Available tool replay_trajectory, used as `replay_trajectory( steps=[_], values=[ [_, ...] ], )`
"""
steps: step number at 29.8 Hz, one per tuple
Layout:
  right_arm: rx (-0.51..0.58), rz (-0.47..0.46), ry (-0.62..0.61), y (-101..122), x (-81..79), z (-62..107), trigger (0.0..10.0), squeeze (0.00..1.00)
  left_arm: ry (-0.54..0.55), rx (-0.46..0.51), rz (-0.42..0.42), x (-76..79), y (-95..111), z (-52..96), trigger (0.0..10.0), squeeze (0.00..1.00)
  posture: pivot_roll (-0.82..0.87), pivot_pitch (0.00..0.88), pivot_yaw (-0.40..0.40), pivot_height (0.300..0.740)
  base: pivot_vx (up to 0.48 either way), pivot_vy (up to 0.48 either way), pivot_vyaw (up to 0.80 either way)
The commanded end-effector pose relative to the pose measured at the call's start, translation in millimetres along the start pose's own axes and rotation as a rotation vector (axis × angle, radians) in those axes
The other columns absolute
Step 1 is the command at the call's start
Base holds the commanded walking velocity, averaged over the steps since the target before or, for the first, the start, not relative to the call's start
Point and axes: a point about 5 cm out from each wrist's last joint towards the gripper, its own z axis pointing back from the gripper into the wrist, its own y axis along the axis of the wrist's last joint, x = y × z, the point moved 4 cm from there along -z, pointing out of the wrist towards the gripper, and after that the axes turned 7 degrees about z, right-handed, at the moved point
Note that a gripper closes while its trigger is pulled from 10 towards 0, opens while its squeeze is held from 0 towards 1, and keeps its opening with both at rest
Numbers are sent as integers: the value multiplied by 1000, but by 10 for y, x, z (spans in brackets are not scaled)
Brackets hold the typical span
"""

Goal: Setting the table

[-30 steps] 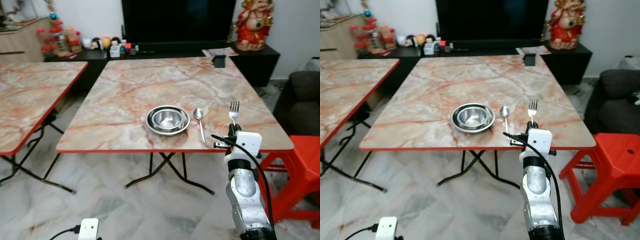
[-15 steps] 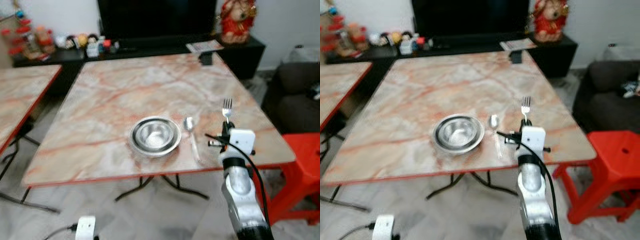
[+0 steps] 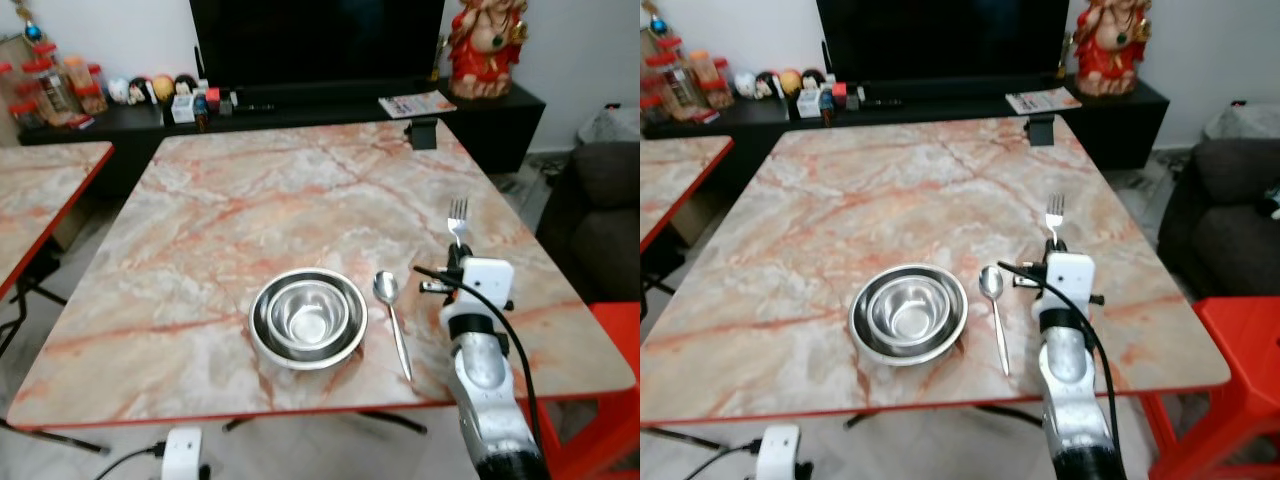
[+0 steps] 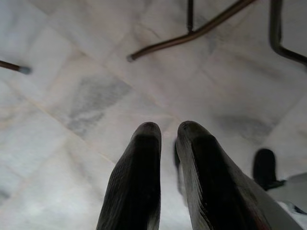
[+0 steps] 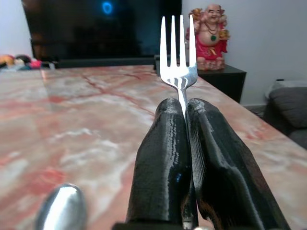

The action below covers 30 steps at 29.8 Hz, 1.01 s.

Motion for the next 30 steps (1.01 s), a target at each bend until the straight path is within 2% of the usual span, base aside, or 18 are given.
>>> replay_trajectory(
  steps=[1, 7, 11, 19, 26, 30],
  values=[
    [-15, -5, 15, -25, -20, 27, 10000, 0, 17, -30, -4, -89, -74, 25, 10000, 0, -67, 0, 31, 740, 0, 0, 0],
    [-60, 22, 61, -125, -35, 79, 10000, 0, 13, -36, -1, -81, -94, 29, 10000, 0, -73, 0, 30, 740, 0, 0, 0],
    [-99, 17, 47, -199, -4, 94, 10000, 0, 9, -42, 2, -70, -115, 32, 10000, 0, -74, 0, 29, 740, 0, 0, 0],
    [-151, -28, 49, -235, 85, -1, 10000, 0, 8, -49, 5, -64, -132, 35, 10000, 0, -75, 0, 30, 740, 0, 0, 0],
    [-207, 29, 120, -331, 128, -42, 10000, 0, 7, -50, 6, -60, -124, 30, 10000, 0, -78, 0, 30, 740, 0, 0, 0],
    [-231, 16, 137, -363, 108, -32, 10000, 0, 6, -50, 10, -59, -124, 30, 10000, 0, -77, 0, 30, 740, 0, 0, 0]
  ],
)
